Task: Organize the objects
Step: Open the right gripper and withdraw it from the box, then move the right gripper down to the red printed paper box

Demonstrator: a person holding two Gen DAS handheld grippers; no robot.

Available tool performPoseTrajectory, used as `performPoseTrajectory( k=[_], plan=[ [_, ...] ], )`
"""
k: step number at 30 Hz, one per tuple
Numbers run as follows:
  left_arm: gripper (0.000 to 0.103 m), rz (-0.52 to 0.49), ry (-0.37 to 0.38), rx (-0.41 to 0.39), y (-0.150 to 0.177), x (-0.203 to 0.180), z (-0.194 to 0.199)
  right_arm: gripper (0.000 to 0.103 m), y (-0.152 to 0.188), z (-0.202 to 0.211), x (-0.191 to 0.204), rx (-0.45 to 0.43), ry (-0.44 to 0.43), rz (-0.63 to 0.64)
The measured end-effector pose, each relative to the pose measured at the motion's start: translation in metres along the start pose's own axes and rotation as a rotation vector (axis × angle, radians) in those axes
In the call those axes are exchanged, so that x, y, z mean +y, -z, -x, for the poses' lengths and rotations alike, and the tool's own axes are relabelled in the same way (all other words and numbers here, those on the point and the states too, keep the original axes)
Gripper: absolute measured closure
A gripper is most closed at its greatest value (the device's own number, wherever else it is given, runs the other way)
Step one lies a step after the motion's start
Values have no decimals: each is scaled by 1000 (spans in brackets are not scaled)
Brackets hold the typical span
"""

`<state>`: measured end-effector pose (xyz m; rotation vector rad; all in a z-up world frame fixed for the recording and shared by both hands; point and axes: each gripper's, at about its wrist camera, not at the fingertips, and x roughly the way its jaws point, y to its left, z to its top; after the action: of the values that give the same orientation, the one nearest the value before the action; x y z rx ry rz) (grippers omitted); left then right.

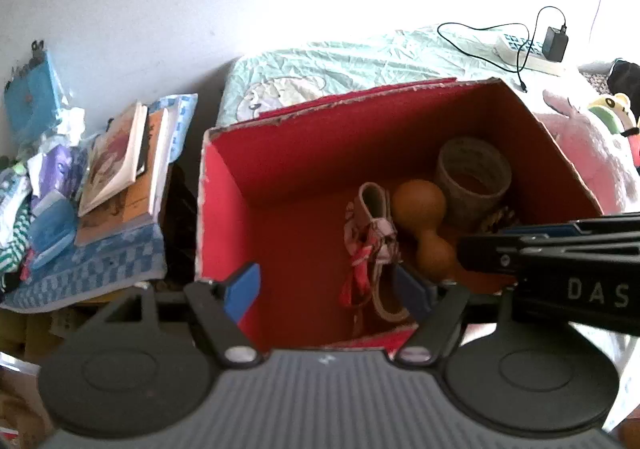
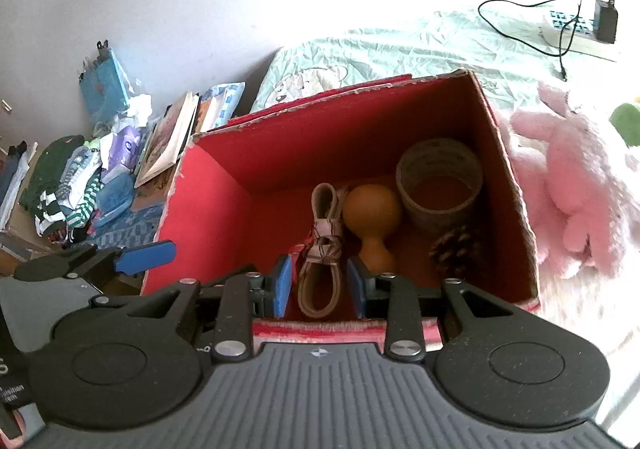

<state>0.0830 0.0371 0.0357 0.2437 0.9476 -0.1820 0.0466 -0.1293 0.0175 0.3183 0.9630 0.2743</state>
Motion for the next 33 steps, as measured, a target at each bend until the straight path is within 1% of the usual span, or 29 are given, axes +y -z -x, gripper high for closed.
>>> performPoseTrajectory(
  k=[7, 14, 17, 21, 25, 28, 30, 33],
  plan=[
    [17, -13, -18, -5, 19, -2, 15, 70, 20, 17, 5, -17, -14, -6],
    [13, -23, -44, 7, 40, -1, 21, 70, 39, 18, 10, -13, -10, -21],
    [12, -25, -58, 15, 46, 2, 19, 70, 47, 17, 11, -9, 2, -29],
    [12, -11, -52, 39, 54, 5, 16, 70, 55, 15, 12, -6, 21, -38],
    [12, -10, -54, 57, 63, 6, 13, 69, 63, 14, 14, -16, 62, -31],
    [11, -10, -55, 68, 67, 6, 10, 68, 69, 13, 14, -20, 71, -37],
    [11, -6, -57, 71, 69, 7, 9, 66, 72, 13, 14, -25, 79, -45],
    [8, -1, -60, 72, 72, 9, 8, 63, 77, 13, 15, -43, 94, -45]
  ],
)
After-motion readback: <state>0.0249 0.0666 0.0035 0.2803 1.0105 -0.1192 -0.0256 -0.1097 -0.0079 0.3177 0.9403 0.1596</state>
